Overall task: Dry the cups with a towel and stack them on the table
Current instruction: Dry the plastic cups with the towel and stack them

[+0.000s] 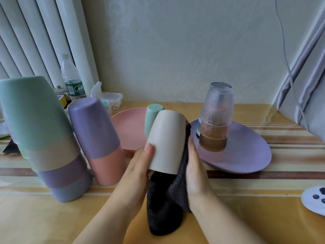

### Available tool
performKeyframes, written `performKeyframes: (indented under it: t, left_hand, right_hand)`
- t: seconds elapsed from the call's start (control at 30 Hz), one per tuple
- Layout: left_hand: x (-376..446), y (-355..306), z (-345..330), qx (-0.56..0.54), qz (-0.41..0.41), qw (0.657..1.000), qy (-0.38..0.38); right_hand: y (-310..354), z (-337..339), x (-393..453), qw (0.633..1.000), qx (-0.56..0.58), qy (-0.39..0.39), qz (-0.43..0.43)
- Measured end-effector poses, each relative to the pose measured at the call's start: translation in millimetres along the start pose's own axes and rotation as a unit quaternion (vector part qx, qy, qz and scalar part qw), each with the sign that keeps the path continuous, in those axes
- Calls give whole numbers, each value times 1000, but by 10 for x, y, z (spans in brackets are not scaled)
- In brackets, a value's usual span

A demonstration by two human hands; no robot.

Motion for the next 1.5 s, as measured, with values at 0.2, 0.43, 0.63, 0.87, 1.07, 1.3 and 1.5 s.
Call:
performKeyframes:
  t: [0.2, 0.43, 0.63, 0.87, 1.07, 1.3, 1.5]
  left_hand:
    - [-16, -71, 36, 114, -103, 973, -173]
    - [-42, -93, 24, 223, -95, 961, -132]
    - [-46, -108, 7, 232, -31, 972, -7]
    - [-121, -124, -102, -7, 66, 995, 71]
    - [-77, -91, -31, 32, 18, 999, 36]
    - [-88, -205, 70, 193, -34, 980, 15]
    - [-54, -362, 112, 262, -17, 963, -61]
  right_hand:
    - [81, 36, 17, 972, -189, 1, 137]
    - [-27, -33, 3, 939, -296, 28, 174]
    - [182, 4, -5, 939, -282, -28, 197]
    - [180, -25, -52, 991, -97, -62, 73]
    - [185, -21, -48, 982, -152, -75, 88]
    - [207, 97, 87, 949, -288, -54, 115]
    - [135, 208, 144, 916, -387, -33, 101]
Point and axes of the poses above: each hand's wrist, its own x-axis towards the middle knuckle, its own z-axis out of the back of the hand, y = z × x, the point moved 3 cm from there along x, towards the middle knuckle, and after that the axes turned 10 degrees about x, right-handed, at the moved point
